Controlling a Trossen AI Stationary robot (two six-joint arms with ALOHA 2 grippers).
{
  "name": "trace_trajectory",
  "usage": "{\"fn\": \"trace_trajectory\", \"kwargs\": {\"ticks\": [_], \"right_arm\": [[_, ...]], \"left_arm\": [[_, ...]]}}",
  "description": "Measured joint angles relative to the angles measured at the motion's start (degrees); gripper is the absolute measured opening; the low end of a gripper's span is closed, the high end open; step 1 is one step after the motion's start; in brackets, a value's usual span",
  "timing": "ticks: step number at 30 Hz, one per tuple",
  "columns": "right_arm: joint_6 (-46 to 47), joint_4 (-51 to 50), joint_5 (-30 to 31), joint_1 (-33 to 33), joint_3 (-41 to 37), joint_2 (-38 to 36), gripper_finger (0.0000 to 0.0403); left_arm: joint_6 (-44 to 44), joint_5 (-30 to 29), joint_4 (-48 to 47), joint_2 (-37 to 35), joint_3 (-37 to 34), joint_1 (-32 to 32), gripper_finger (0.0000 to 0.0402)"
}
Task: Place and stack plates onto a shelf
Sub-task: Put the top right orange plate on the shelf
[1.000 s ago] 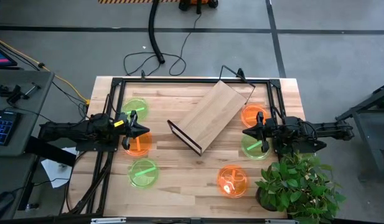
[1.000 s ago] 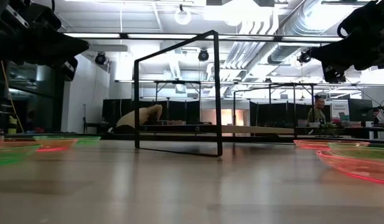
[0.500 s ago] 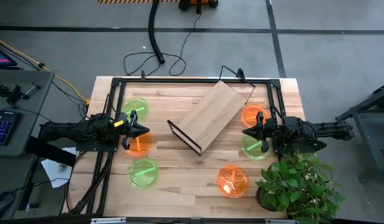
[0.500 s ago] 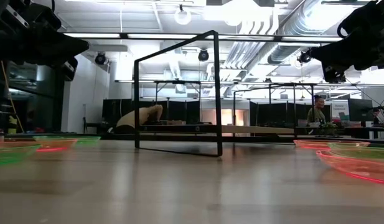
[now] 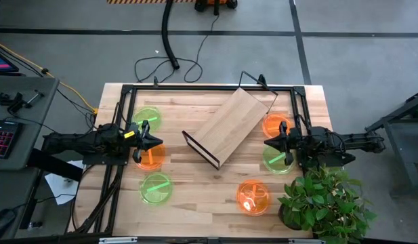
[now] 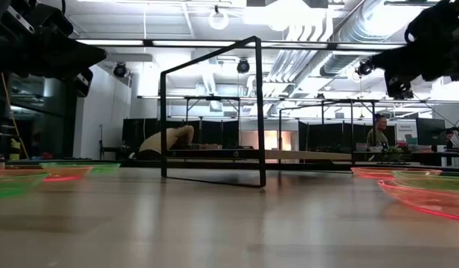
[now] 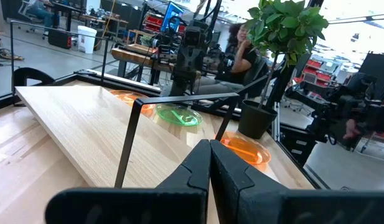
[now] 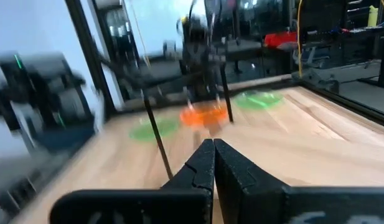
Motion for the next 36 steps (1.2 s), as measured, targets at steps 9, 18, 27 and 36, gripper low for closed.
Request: {"fn": "trace_trajectory", "kwargs": {"ticks": [9,18,27,36], "right_arm": [[18.1,31.1,19.8,0.0,0.0,0.0,0.0],[24.5,32.1,33.9,0.0,2.0,6.7,0.0],[18.4,11.3,46.1,-0.1,20.6,27.7,0.0],[45.3,-36.2,52.0,-4.2,37.9,35.2,0.0]], "left_arm": [[0.0,0.0,0.0,0.0,0.0,0.0,0.0],[0.0,0.0,0.0,0.0,0.0,0.0,0.0],[0.0,0.0,0.0,0.0,0.0,0.0,0.0],[0.0,0.0,0.0,0.0,0.0,0.0,0.0]]}}
